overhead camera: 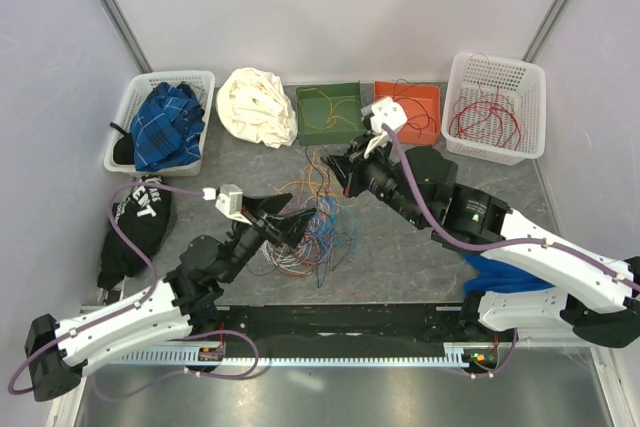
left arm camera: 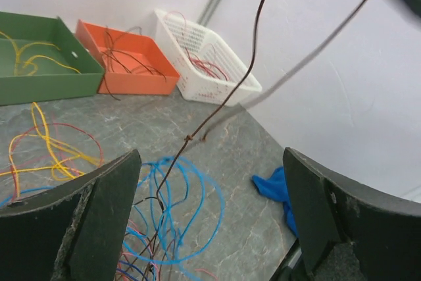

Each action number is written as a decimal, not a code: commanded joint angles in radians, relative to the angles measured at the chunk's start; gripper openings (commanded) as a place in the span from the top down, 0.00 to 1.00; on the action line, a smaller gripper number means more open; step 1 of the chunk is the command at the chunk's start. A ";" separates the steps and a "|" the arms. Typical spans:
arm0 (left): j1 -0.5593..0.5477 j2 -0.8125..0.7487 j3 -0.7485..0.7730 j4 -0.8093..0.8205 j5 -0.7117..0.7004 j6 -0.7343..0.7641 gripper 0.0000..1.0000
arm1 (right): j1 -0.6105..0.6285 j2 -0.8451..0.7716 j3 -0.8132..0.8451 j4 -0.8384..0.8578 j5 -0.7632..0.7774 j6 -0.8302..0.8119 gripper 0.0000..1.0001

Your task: Untangle the cables

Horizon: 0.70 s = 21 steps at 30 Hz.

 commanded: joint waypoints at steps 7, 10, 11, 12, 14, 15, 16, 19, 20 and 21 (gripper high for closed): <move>0.002 0.221 0.081 0.273 0.050 0.163 0.00 | 0.004 0.001 0.179 -0.022 -0.136 0.067 1.00; 0.002 0.273 0.095 0.336 0.034 0.192 0.01 | 0.004 -0.013 0.181 -0.026 -0.138 0.066 1.00; 0.002 0.302 0.104 0.345 0.034 0.200 0.00 | 0.004 -0.016 0.175 -0.028 -0.136 0.067 1.00; 0.002 0.316 0.128 0.353 0.037 0.220 0.00 | 0.004 -0.019 0.172 -0.030 -0.136 0.067 1.00; 0.002 0.345 0.158 0.364 0.045 0.238 0.00 | 0.004 -0.028 0.158 -0.030 -0.132 0.067 1.00; 0.002 0.372 0.188 0.365 0.047 0.252 0.00 | 0.005 -0.031 0.152 -0.030 -0.133 0.067 1.00; 0.002 0.382 0.202 0.364 0.057 0.260 0.06 | 0.004 -0.039 0.146 -0.030 -0.126 0.070 1.00; 0.002 0.426 0.259 0.353 0.122 0.291 0.43 | 0.004 -0.057 0.112 -0.028 -0.110 0.072 1.00; 0.004 0.439 0.274 0.324 0.140 0.294 0.58 | 0.004 -0.063 0.094 -0.028 -0.098 0.072 1.00; 0.002 0.445 0.311 0.298 0.162 0.314 0.74 | 0.004 -0.070 0.084 -0.026 -0.093 0.072 0.95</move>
